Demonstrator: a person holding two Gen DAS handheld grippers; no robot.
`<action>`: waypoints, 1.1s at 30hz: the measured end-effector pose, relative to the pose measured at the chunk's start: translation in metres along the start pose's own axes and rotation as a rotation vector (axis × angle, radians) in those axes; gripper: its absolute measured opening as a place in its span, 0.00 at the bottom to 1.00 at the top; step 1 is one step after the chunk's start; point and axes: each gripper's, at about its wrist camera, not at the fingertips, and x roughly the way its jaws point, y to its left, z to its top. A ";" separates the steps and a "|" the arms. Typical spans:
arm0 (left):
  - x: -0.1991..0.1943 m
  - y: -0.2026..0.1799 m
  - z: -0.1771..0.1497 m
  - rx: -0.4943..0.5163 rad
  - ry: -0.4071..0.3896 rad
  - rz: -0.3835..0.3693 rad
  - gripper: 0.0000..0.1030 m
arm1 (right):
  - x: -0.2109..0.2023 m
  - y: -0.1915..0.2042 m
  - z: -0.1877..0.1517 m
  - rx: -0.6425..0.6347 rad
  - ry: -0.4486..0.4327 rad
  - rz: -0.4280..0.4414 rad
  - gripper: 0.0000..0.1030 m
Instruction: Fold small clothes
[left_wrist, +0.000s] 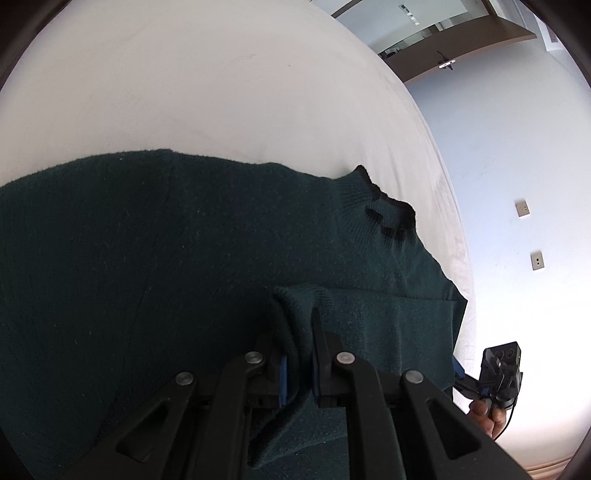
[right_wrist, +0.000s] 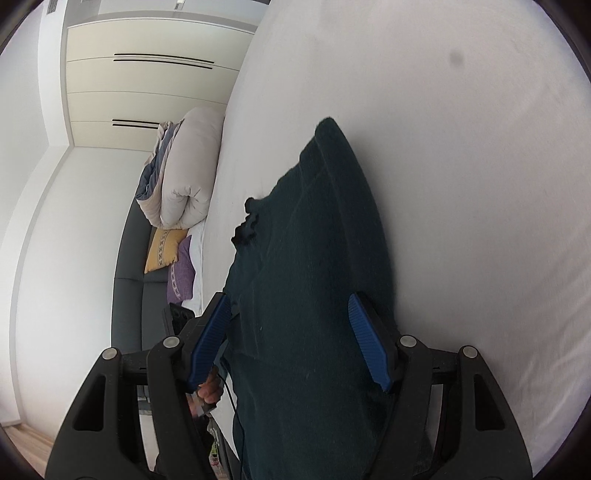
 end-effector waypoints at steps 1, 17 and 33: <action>-0.001 0.002 -0.001 -0.010 -0.005 -0.010 0.11 | 0.001 -0.002 -0.004 0.008 0.010 0.011 0.63; -0.194 0.109 -0.137 -0.247 -0.437 -0.219 0.84 | -0.020 0.043 -0.075 -0.010 -0.086 0.201 0.65; -0.291 0.321 -0.221 -0.909 -0.907 -0.281 0.74 | 0.037 0.113 -0.196 -0.112 0.057 0.101 0.65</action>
